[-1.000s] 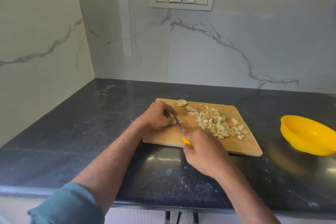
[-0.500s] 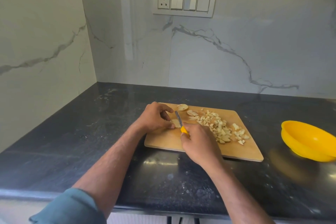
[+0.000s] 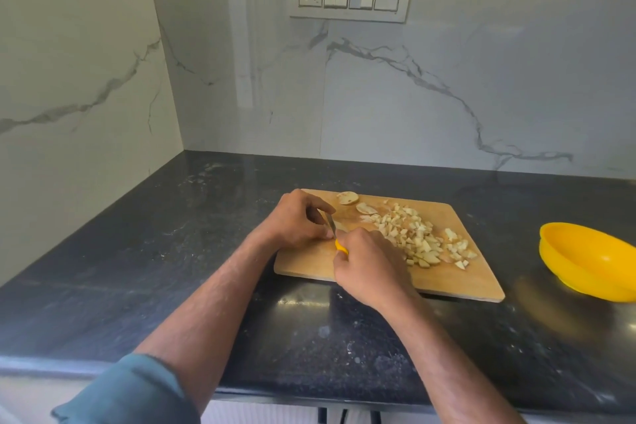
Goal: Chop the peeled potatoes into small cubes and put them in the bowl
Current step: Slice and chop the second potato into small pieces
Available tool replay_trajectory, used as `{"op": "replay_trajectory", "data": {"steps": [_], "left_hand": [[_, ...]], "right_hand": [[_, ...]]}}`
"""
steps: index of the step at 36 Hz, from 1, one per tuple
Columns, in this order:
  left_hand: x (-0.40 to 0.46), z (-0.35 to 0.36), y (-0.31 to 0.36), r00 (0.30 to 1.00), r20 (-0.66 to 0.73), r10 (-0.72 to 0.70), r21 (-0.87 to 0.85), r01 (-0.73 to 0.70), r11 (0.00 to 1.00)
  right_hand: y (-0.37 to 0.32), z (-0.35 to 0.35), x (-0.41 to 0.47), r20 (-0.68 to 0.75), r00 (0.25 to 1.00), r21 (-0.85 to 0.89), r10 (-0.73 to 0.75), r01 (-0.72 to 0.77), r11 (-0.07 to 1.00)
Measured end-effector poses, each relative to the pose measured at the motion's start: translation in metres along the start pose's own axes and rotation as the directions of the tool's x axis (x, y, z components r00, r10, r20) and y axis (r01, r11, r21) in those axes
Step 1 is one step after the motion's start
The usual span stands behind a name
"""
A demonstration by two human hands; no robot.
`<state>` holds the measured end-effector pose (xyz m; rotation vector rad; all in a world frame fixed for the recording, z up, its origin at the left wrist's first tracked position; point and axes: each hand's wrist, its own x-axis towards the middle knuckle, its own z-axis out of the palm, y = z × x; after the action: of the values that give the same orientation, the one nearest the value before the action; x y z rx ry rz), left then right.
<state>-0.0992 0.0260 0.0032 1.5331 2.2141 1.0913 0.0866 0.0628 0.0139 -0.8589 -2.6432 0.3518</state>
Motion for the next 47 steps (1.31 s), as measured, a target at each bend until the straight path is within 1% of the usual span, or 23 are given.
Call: {"op": "replay_trajectory", "data": {"steps": [7,10,14,18,19,22,26,30,33,38,47], "left_hand": [[0.0,0.001,0.002,1.0,0.01,-0.029,0.016,0.028,0.999],[0.0,0.001,0.002,0.999,0.008,-0.038,0.021,0.038,0.999],[-0.002,0.001,0.004,0.999,0.006,-0.047,0.01,0.047,0.999],[-0.003,0.0,0.005,0.998,0.002,-0.058,-0.001,0.058,0.998],[-0.003,0.001,0.005,0.998,0.001,-0.065,-0.004,0.065,0.998],[-0.002,0.002,0.005,0.997,-0.01,-0.074,0.002,0.074,0.997],[-0.002,0.0,0.005,0.996,-0.044,-0.079,-0.003,0.079,0.997],[-0.002,-0.004,0.003,0.996,-0.046,-0.075,-0.038,0.074,0.997],[-0.003,-0.006,0.003,0.996,-0.04,-0.083,-0.064,0.081,0.995],[-0.002,-0.006,0.003,0.996,-0.047,-0.076,-0.087,0.072,0.994],[-0.002,-0.005,0.002,0.995,-0.059,-0.081,-0.094,0.075,0.993]], "right_hand": [[0.003,-0.006,-0.017,0.04,0.998,-0.017,-0.039,0.039,0.999],[0.009,-0.011,-0.028,0.047,0.995,0.015,-0.083,0.082,0.996],[0.024,-0.02,-0.04,0.073,0.993,0.088,-0.087,0.081,0.993],[0.032,-0.029,-0.044,-0.017,0.999,0.205,-0.027,0.03,0.978],[0.033,-0.029,-0.043,-0.038,0.999,0.212,-0.021,0.029,0.977],[0.032,-0.026,-0.036,-0.063,0.998,0.193,0.022,-0.01,0.981],[0.022,-0.015,-0.023,-0.151,0.981,0.126,0.125,-0.107,0.986],[0.009,-0.005,-0.011,-0.213,0.967,0.021,0.141,-0.14,0.99],[0.001,0.003,-0.006,-0.253,0.956,-0.007,0.145,-0.151,0.988],[-0.003,0.012,-0.004,-0.236,0.964,-0.075,0.123,-0.144,0.987],[-0.008,0.017,-0.005,-0.183,0.978,-0.106,0.102,-0.122,0.987]]}}
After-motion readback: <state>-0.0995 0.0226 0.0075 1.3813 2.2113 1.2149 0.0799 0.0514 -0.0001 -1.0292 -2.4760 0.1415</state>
